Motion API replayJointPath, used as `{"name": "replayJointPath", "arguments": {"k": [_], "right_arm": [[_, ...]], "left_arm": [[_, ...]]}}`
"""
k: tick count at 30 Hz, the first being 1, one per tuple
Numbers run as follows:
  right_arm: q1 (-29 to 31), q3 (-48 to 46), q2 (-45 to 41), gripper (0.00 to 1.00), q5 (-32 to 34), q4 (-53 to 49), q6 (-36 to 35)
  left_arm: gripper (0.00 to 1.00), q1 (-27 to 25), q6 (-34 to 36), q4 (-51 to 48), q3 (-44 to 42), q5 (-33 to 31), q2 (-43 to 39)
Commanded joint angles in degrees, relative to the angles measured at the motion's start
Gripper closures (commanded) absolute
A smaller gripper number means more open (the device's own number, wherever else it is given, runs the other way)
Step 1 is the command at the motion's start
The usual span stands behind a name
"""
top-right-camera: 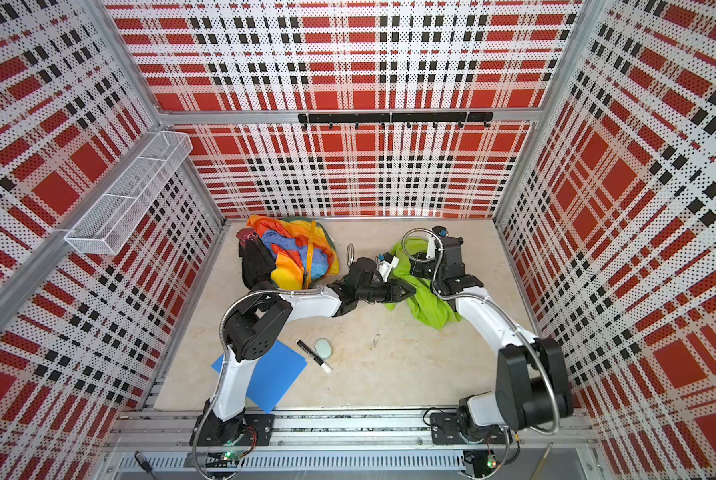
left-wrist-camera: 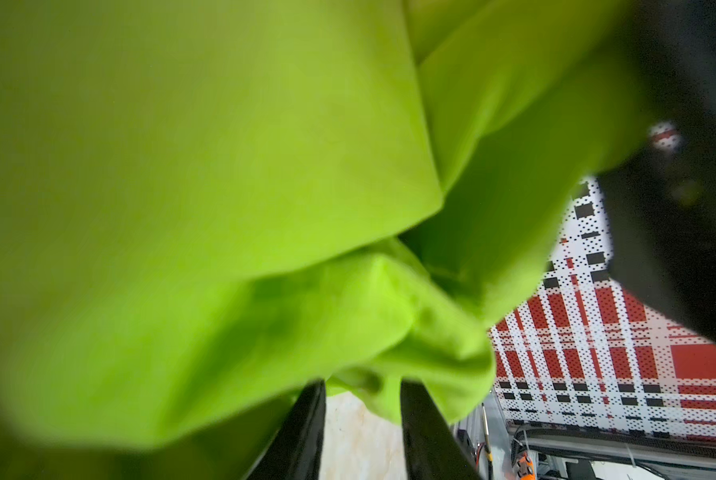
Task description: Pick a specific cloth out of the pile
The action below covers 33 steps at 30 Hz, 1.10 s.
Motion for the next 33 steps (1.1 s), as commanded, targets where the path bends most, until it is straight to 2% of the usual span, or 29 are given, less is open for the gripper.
{"name": "replayJointPath", "arguments": {"k": [1,7,11,16,19,21,24,28,33], "right_arm": [[0.4,-3.7,2.4,0.85,-2.1,6.0,3.0],[0.6,-7.3,7.7,0.85,-4.0,9.8,3.7],[0.6,-9.4,11.5,0.83,-2.5,11.2,3.8],[0.6,-10.4,15.2,0.79,-0.5,12.7,4.2],[0.6,-9.6,15.0,0.74,1.0,12.4,3.8],[0.6,-7.9,14.6,0.66,3.3,11.0,2.6],[0.6,-3.4,14.2,0.6,5.5,6.2,-1.6],[0.6,-0.9,11.6,0.55,6.2,3.4,-4.4],[0.6,-0.2,6.1,0.4,6.9,-0.6,-5.7]], "left_arm": [[0.63,0.4,-1.4,4.8,-2.8,-0.5,-2.1],[0.6,1.4,-0.9,5.4,-7.8,-3.1,-5.3],[0.59,1.7,0.1,5.1,-10.7,-5.1,-9.1],[0.52,2.8,2.3,0.7,-13.4,-9.5,-13.6],[0.5,3.2,3.7,-1.5,-14.0,-10.9,-14.3],[0.5,3.4,3.9,-1.7,-14.5,-11.5,-14.6],[0.48,3.3,4.4,-1.6,-15.0,-12.0,-15.4],[0.48,3.2,5.2,-1.6,-15.9,-13.4,-17.8],[0.47,3.2,6.5,-1.7,-17.7,-14.9,-22.2]]}}
